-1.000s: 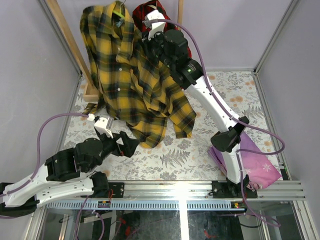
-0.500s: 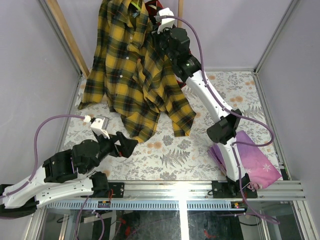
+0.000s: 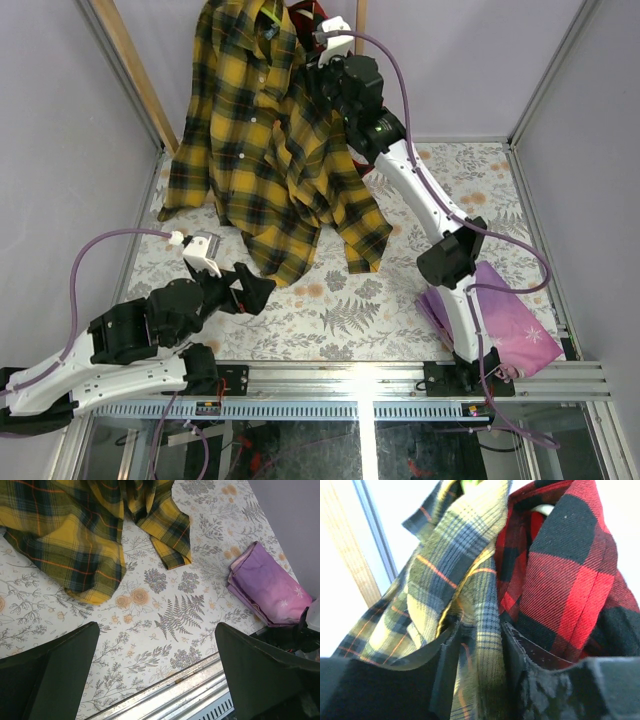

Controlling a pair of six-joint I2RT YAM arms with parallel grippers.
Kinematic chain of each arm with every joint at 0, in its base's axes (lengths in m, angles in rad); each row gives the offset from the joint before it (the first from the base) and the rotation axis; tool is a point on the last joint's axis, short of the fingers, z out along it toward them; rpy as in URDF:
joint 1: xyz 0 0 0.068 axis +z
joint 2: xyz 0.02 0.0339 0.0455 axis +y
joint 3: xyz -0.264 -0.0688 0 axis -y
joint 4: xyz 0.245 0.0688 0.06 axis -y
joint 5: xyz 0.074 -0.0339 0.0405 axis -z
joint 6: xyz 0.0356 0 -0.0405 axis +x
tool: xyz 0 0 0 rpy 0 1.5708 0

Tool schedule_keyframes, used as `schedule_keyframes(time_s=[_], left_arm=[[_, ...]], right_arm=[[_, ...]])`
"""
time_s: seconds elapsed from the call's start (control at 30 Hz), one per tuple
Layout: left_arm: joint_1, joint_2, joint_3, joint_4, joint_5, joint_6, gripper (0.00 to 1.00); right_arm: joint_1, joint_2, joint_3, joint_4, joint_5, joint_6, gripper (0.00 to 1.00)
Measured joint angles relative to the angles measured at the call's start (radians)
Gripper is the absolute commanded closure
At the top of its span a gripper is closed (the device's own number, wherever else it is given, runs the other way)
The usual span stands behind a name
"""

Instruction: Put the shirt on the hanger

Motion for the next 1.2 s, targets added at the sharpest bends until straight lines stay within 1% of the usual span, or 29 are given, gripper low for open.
schedule_keyframes(time_s=[0.07, 0.13, 0.17, 0.3, 0.43, 0.57, 0.7, 0.8, 0.87, 0.9, 1.03, 1.2], left_arm=[[0.0, 0.002, -0.001, 0.0, -0.005, -0.006, 0.0], [0.0, 0.005, -0.003, 0.0, -0.011, -0.014, 0.0], [0.0, 0.007, -0.003, 0.0, -0.014, -0.018, 0.0], [0.0, 0.032, -0.003, 0.0, -0.029, -0.027, 0.0], [0.0, 0.101, -0.001, 0.0, -0.036, -0.031, 0.0], [0.0, 0.227, 0.018, 0.003, -0.039, -0.045, 0.0], [0.0, 0.388, 0.063, 0.006, -0.039, -0.055, 0.0], [0.0, 0.538, 0.119, -0.002, -0.039, -0.075, 0.0], [0.0, 0.64, 0.178, -0.037, -0.044, -0.109, 0.0], [0.0, 0.687, 0.209, -0.054, -0.05, -0.129, 0.0], [0.0, 0.839, 0.342, -0.144, -0.077, -0.198, 0.0], [0.0, 0.925, 0.452, -0.23, -0.147, -0.225, 0.0]], right_arm=[[-0.005, -0.032, -0.052, 0.01, -0.038, 0.011, 0.43], [-0.008, -0.084, -0.117, 0.013, -0.081, 0.019, 0.33], [-0.009, -0.109, -0.148, 0.016, -0.098, 0.025, 0.3], [-0.009, -0.251, -0.291, 0.018, -0.167, 0.042, 0.24], [-0.009, -0.407, -0.401, -0.01, -0.215, 0.059, 0.21], [-0.009, -0.586, -0.518, -0.093, -0.22, 0.08, 0.17], [-0.009, -0.819, -0.749, -0.182, -0.192, 0.114, 0.13], [-0.009, -0.973, -0.936, -0.256, -0.151, 0.147, 0.12], [-0.009, -1.055, -1.049, -0.324, -0.117, 0.177, 0.03], [-0.009, -1.084, -1.094, -0.354, -0.099, 0.196, 0.0], [-0.009, -1.175, -1.284, -0.477, -0.047, 0.296, 0.01], [-0.009, -1.208, -1.435, -0.647, 0.018, 0.45, 0.01]])
